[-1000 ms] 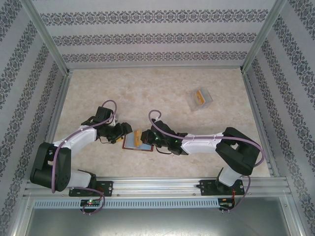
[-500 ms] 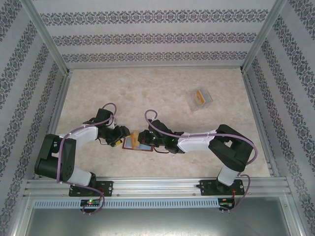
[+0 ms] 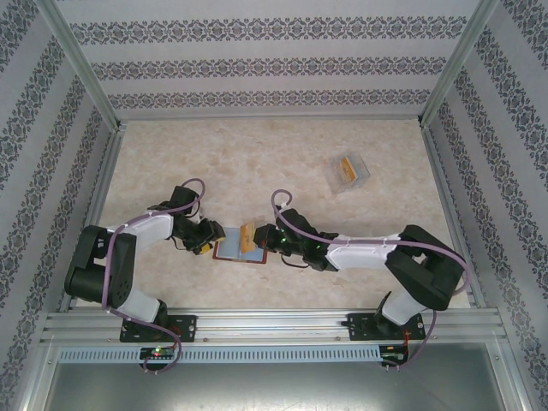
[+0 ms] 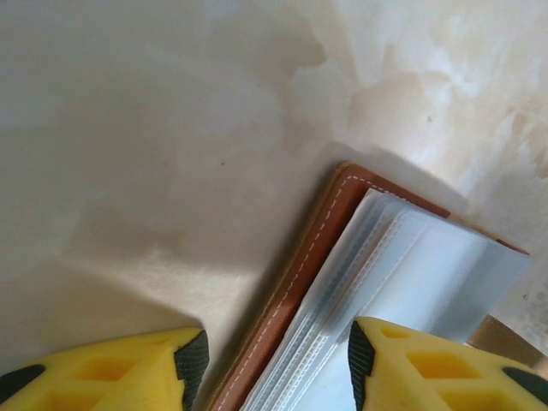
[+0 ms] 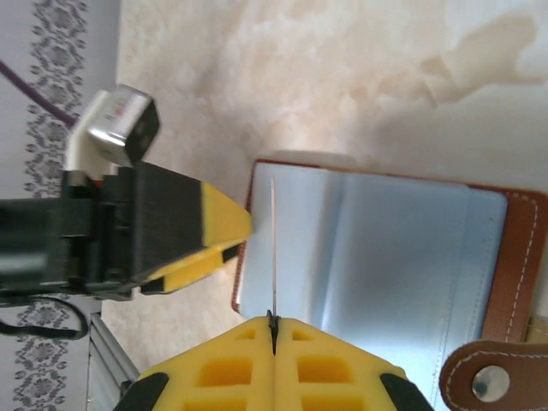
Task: Put the credit cards into the card holder
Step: Insert the credit card into the card slot.
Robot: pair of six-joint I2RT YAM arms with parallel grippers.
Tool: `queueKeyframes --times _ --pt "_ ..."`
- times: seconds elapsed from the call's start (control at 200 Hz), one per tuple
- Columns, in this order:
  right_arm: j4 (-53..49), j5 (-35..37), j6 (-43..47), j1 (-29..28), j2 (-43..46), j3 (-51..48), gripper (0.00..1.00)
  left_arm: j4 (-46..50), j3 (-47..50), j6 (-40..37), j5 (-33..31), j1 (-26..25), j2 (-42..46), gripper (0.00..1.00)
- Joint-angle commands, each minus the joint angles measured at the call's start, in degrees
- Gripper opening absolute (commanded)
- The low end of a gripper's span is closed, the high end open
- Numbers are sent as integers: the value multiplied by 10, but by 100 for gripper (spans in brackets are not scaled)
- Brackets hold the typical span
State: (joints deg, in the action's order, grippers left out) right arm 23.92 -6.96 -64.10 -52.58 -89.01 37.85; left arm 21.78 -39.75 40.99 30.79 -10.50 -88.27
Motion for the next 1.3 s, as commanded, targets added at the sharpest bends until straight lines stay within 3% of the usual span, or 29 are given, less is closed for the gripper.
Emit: queueKeyframes --times 0.0,0.325,0.804,1.149,1.299 --pt "24 12 20 5 6 -14 0 -65 34 -16 -40 -20 -79 50" --pt "94 19 -9 -11 -69 -26 0 -75 26 -12 -21 -20 -112 40" --pt "162 -3 -55 -9 -115 -36 0 -78 28 -6 -16 -20 -121 36" --pt "145 58 -67 -16 -52 -86 0 -79 33 -4 -20 -21 -120 35" --pt "172 53 -78 -16 -75 -90 0 -77 34 -6 -20 -21 -120 35"
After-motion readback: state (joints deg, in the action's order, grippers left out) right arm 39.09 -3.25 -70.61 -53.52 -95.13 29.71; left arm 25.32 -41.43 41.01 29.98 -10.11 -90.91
